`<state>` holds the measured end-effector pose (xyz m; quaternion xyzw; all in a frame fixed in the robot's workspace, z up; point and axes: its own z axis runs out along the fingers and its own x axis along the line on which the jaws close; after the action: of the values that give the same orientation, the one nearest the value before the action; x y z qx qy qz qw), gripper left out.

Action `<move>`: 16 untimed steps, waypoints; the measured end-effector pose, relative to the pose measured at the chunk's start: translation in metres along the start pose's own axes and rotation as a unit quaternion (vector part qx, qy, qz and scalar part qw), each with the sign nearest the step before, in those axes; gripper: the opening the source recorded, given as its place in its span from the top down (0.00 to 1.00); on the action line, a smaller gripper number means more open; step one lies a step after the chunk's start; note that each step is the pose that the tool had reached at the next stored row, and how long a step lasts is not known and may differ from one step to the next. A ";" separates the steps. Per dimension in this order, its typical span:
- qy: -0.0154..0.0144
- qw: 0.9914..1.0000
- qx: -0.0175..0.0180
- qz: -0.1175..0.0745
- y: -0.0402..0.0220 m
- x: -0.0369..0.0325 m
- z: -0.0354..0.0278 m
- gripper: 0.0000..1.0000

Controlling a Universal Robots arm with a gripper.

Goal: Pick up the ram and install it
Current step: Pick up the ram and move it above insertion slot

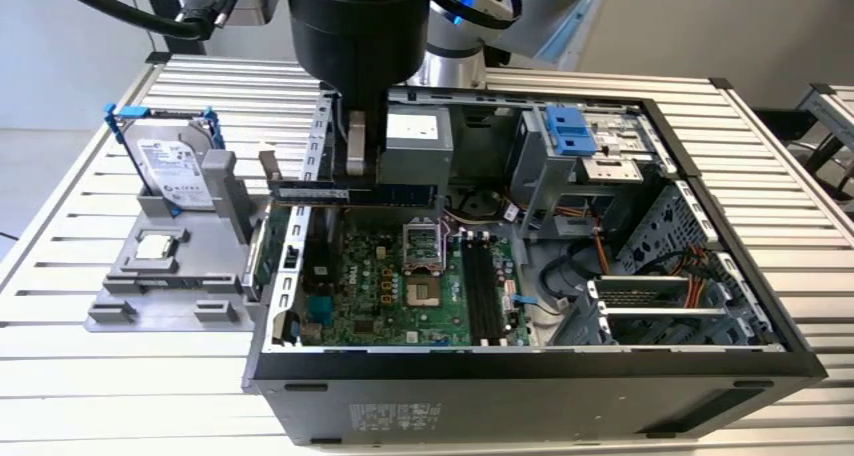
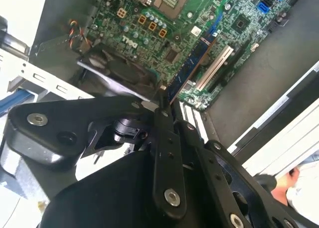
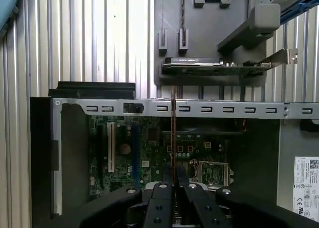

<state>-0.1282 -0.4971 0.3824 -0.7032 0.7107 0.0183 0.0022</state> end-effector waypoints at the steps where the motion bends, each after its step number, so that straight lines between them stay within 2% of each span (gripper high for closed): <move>1: 0.000 1.000 0.000 0.000 -0.0015 0.0000 0.0000 1.00; 16: 0.000 1.000 0.000 0.000 -0.0234 -0.0003 -0.0005 1.00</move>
<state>-0.1048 -0.4971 0.3824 -0.7032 0.7107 0.0186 0.0019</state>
